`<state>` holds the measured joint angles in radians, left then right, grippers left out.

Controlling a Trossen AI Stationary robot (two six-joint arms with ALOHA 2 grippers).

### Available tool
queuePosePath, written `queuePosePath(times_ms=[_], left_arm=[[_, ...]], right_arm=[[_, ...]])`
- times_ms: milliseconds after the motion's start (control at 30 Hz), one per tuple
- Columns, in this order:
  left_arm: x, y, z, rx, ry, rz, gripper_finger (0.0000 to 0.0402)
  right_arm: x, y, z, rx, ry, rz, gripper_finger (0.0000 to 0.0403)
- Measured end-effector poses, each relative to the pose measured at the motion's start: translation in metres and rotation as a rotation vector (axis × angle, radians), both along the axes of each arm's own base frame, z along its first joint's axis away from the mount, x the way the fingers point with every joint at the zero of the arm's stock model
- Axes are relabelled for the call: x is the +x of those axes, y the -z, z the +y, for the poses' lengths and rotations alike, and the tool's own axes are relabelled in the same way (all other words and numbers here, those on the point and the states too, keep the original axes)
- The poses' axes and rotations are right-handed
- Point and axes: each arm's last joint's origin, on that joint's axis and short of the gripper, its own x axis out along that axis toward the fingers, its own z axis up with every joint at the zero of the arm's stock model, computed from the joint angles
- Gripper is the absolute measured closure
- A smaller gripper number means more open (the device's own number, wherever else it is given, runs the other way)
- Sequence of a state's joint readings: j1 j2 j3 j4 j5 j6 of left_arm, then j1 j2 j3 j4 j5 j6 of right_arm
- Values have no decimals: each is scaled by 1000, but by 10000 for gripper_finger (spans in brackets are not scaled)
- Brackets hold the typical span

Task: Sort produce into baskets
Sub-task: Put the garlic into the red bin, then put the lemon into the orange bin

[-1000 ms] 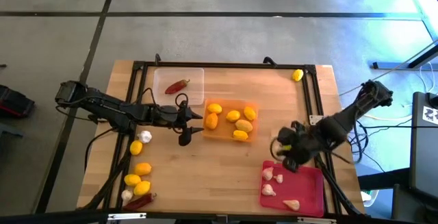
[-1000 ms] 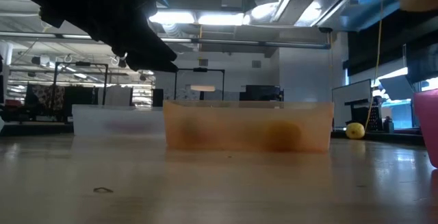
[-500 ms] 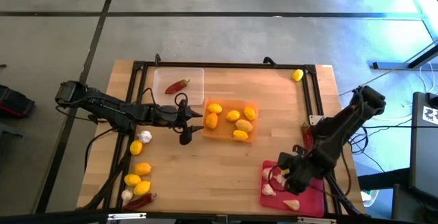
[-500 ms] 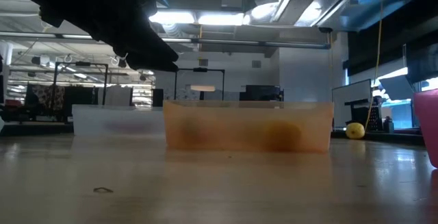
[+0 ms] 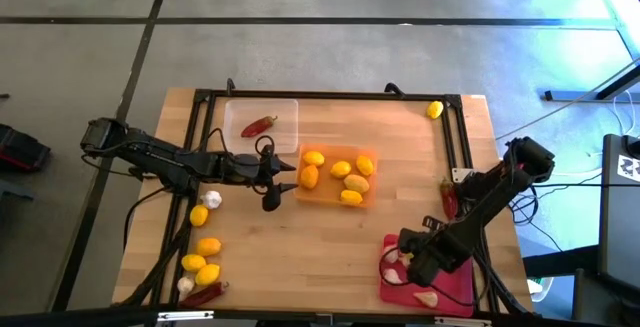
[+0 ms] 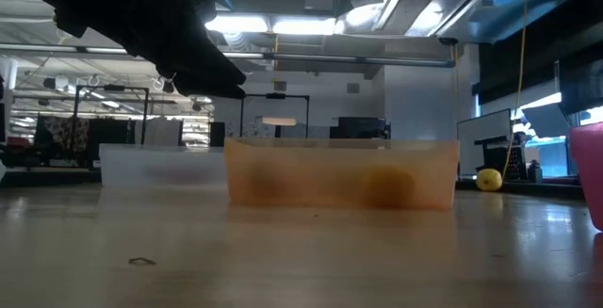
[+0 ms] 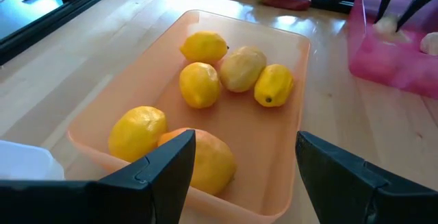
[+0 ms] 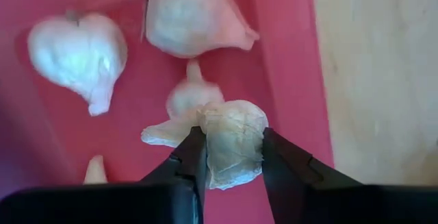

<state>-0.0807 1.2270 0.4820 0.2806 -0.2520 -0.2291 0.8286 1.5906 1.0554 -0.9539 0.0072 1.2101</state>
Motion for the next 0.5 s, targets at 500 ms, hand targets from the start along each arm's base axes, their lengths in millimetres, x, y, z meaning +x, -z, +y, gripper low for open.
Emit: queuePosePath(times_ms=[500], left_arm=[[0, 0, 0, 2, -3, 0, 155]], right_arm=[[6, -14, -6, 103, -56, 135, 158]])
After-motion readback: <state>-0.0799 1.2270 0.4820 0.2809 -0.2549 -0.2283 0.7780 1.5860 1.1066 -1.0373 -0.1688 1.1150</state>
